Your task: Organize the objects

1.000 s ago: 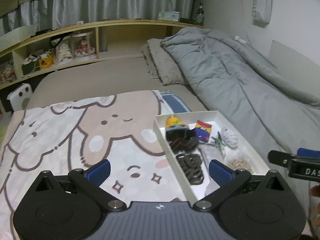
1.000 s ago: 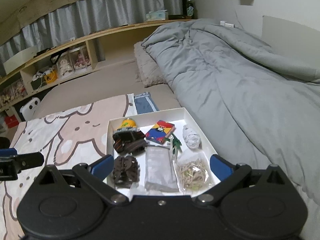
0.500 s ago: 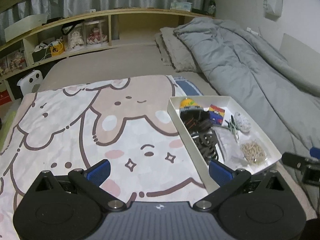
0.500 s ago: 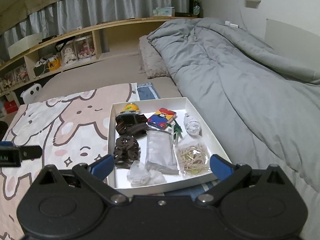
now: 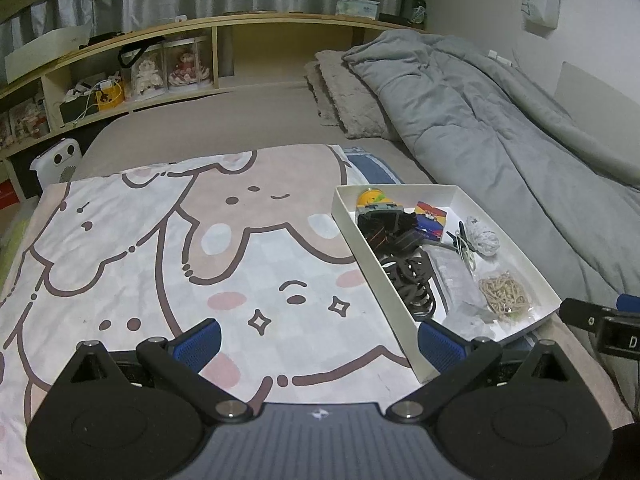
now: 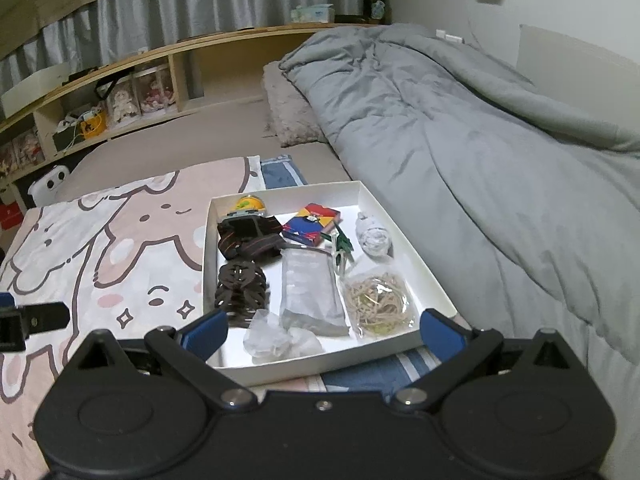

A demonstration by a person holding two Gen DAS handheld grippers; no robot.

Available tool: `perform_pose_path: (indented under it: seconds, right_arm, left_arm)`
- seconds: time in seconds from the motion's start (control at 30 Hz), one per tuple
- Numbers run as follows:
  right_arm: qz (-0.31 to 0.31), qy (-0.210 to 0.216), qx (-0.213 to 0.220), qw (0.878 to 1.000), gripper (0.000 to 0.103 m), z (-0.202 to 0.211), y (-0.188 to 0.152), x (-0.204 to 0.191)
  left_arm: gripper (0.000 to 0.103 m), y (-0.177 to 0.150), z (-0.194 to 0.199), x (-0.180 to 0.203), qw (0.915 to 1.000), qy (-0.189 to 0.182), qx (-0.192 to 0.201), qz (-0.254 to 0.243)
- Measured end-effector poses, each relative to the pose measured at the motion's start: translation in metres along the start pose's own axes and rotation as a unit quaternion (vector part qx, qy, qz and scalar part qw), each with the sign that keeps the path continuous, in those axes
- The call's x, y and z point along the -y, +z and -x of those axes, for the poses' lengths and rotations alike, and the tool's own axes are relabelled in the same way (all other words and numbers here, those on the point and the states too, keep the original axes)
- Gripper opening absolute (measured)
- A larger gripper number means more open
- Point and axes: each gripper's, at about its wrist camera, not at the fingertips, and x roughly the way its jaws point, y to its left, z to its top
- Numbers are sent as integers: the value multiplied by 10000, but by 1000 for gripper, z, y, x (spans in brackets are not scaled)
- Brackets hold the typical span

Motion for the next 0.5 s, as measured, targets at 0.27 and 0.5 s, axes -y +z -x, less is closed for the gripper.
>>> perform_pose_path:
  seconds: [0.27,0.5]
  right_arm:
    - [98,-52,89,9999,103,4,-1,-5]
    - [103,-70,107,9999,103,6,0,-5]
  left_arm:
    - [103,0,2,-1,10000,16,-9,22]
    - [103,-1,4,-2,10000,-34,-23,64]
